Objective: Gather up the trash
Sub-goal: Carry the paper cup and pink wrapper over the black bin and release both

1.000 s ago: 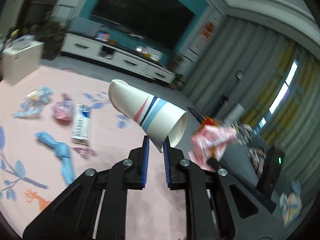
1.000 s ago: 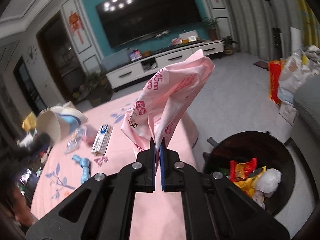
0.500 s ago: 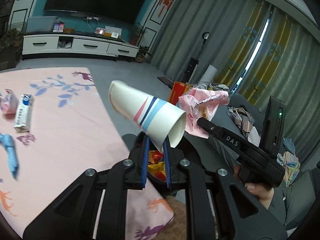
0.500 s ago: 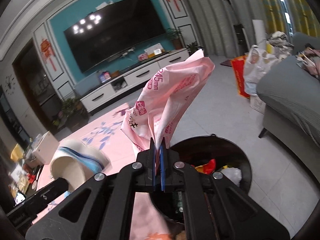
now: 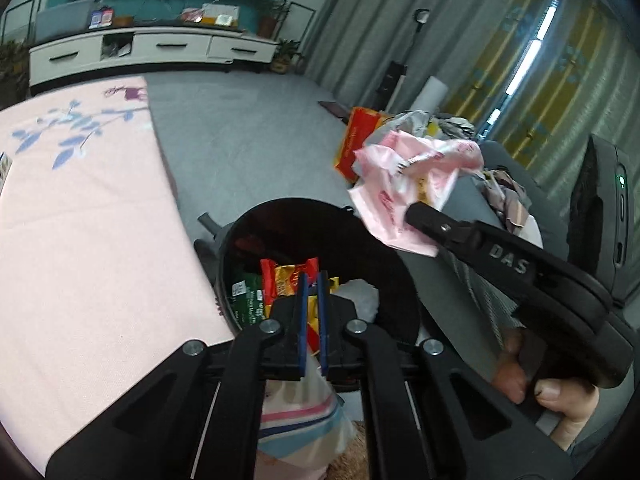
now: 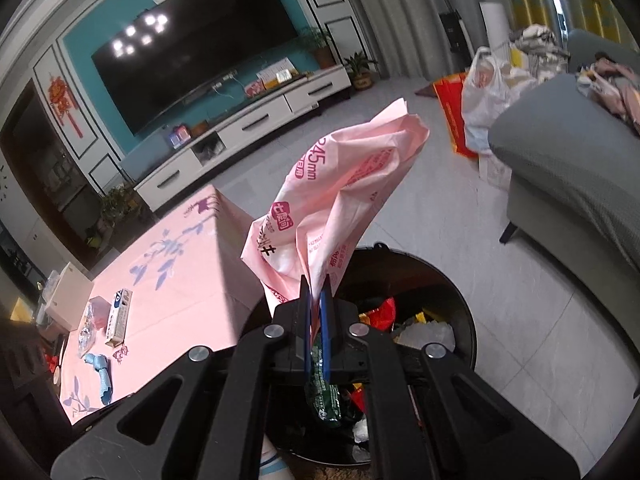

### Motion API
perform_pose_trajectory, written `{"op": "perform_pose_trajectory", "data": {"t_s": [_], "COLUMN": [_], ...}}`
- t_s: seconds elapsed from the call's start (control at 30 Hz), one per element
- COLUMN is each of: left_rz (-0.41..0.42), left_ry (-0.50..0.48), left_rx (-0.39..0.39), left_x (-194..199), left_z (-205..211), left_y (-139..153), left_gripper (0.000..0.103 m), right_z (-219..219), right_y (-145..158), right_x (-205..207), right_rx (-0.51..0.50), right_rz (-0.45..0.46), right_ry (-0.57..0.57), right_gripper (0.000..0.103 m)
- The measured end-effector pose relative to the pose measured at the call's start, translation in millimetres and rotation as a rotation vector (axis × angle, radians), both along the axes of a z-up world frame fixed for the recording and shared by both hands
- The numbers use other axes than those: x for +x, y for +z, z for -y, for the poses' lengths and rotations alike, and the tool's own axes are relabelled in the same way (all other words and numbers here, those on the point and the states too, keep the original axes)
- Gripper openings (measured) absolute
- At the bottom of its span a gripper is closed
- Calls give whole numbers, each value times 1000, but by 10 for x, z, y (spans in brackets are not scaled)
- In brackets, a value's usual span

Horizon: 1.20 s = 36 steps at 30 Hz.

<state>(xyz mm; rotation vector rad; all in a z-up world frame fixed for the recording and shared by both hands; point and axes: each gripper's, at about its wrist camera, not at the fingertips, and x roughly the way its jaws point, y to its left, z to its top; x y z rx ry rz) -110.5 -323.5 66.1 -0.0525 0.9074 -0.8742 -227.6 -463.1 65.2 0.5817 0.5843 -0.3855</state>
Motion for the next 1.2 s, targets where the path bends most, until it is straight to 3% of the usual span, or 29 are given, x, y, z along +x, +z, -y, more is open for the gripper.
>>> {"op": "perform_pose_trajectory", "data": {"t_s": [0.2, 0.27, 0.33, 0.43, 0.57, 0.63, 0.87, 0.97, 1.1, 1.2], "left_rz": [-34, -27, -31, -63, -167, -230, -249, -283, -270, -255], "left_ry": [89, 119, 154, 172, 182, 183, 158, 161, 167, 167], "left_rx": [-11, 1, 19, 47, 66, 47, 137, 133, 138, 123], "left_x": [188, 204, 166, 72, -68, -158, -270, -242, -225, -231], "left_z": [-231, -326, -422, -523, -608, -593, -264, -216, -198, -216], "left_y": [72, 129, 158, 136, -52, -168, -408, -493, -563, -552], "left_gripper": [9, 25, 59, 77, 91, 93, 97, 97, 82, 79], "right_z": [75, 81, 90, 101, 115, 118, 158, 176, 160, 158], "right_y": [-63, -60, -64, -67, -59, -54, -35, -51, -57, -53], "right_x": [6, -2, -2, -13, -27, -28, -79, -72, -49, -52], "right_rx": [19, 17, 17, 23, 22, 22, 29, 34, 37, 39], "right_rz": [-23, -23, -22, -22, -20, -18, -9, -16, -18, -16], "right_ry": [-21, -21, -21, -22, -23, -23, -34, -40, -33, -29], "right_gripper": [5, 5, 5, 5, 5, 5, 5, 5, 5, 5]}}
